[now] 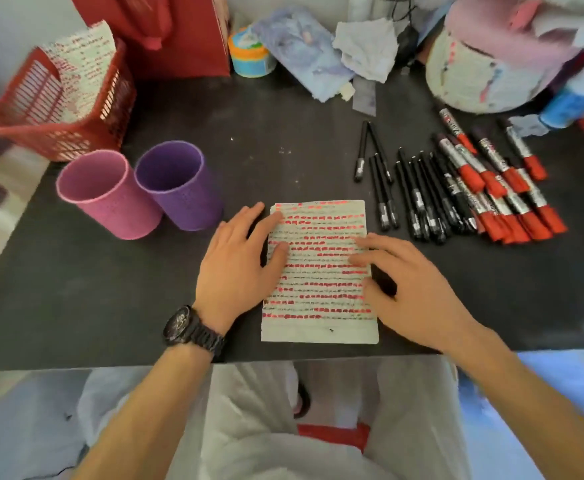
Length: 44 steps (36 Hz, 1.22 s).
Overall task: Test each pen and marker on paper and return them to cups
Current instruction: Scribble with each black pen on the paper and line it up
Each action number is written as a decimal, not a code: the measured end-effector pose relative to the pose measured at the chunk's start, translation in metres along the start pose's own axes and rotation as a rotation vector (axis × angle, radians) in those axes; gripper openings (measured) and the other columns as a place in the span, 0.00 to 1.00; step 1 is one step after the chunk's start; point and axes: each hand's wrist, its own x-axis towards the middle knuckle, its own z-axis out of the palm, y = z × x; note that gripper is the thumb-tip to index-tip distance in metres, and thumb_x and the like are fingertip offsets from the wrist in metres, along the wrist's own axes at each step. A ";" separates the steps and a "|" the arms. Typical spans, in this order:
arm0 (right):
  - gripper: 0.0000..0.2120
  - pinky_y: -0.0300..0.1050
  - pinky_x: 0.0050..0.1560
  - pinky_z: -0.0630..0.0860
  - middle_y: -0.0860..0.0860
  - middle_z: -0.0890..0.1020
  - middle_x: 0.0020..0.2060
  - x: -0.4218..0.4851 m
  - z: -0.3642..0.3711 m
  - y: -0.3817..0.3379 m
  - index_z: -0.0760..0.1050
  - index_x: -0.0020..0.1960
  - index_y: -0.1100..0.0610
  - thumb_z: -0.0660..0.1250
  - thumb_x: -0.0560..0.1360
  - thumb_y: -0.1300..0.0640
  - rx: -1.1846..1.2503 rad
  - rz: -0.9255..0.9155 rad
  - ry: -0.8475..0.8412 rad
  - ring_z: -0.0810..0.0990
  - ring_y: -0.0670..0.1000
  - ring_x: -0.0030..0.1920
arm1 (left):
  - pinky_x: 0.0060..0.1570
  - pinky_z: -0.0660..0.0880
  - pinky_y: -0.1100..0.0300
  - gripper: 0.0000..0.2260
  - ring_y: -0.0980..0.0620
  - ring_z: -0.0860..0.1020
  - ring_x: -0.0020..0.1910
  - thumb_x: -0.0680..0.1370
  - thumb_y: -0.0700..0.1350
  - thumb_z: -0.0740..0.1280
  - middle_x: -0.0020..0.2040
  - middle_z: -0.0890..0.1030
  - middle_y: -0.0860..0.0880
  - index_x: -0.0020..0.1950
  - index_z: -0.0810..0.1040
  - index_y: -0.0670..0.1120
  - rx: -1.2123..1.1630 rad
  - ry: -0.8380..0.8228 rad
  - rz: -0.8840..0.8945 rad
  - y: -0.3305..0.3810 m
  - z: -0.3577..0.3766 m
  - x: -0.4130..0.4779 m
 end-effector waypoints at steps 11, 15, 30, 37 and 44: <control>0.22 0.57 0.73 0.62 0.57 0.67 0.74 0.129 -0.030 0.000 0.67 0.75 0.47 0.59 0.82 0.46 -0.332 0.310 -0.043 0.63 0.64 0.74 | 0.79 0.48 0.49 0.25 0.50 0.54 0.81 0.83 0.61 0.53 0.82 0.59 0.52 0.80 0.61 0.57 -0.054 -0.032 -0.037 -0.005 -0.004 -0.011; 0.27 0.62 0.77 0.56 0.55 0.58 0.81 0.151 -0.028 0.008 0.57 0.81 0.47 0.50 0.84 0.41 -0.492 0.395 -0.286 0.54 0.62 0.80 | 0.78 0.46 0.49 0.25 0.51 0.53 0.81 0.83 0.62 0.51 0.82 0.57 0.53 0.80 0.59 0.59 -0.060 -0.046 -0.053 -0.005 -0.004 -0.010; 0.19 0.59 0.60 0.72 0.60 0.76 0.65 0.172 -0.013 -0.002 0.67 0.67 0.59 0.63 0.81 0.49 -0.622 0.435 0.024 0.70 0.63 0.67 | 0.78 0.44 0.49 0.28 0.51 0.52 0.81 0.81 0.67 0.49 0.82 0.55 0.55 0.81 0.55 0.62 -0.009 -0.023 -0.077 -0.006 0.003 -0.003; 0.24 0.58 0.62 0.71 0.64 0.72 0.68 0.181 -0.016 0.003 0.63 0.71 0.63 0.64 0.80 0.54 -0.388 0.545 0.077 0.70 0.65 0.68 | 0.78 0.42 0.50 0.30 0.52 0.49 0.81 0.80 0.69 0.46 0.83 0.52 0.56 0.81 0.52 0.63 0.018 -0.041 -0.088 -0.005 0.002 -0.003; 0.11 0.46 0.46 0.73 0.50 0.82 0.46 0.126 -0.018 -0.017 0.77 0.61 0.56 0.61 0.84 0.53 0.437 0.495 0.363 0.79 0.48 0.44 | 0.78 0.41 0.52 0.30 0.54 0.50 0.81 0.79 0.71 0.43 0.82 0.53 0.56 0.80 0.55 0.65 -0.015 -0.027 -0.100 -0.005 -0.002 -0.010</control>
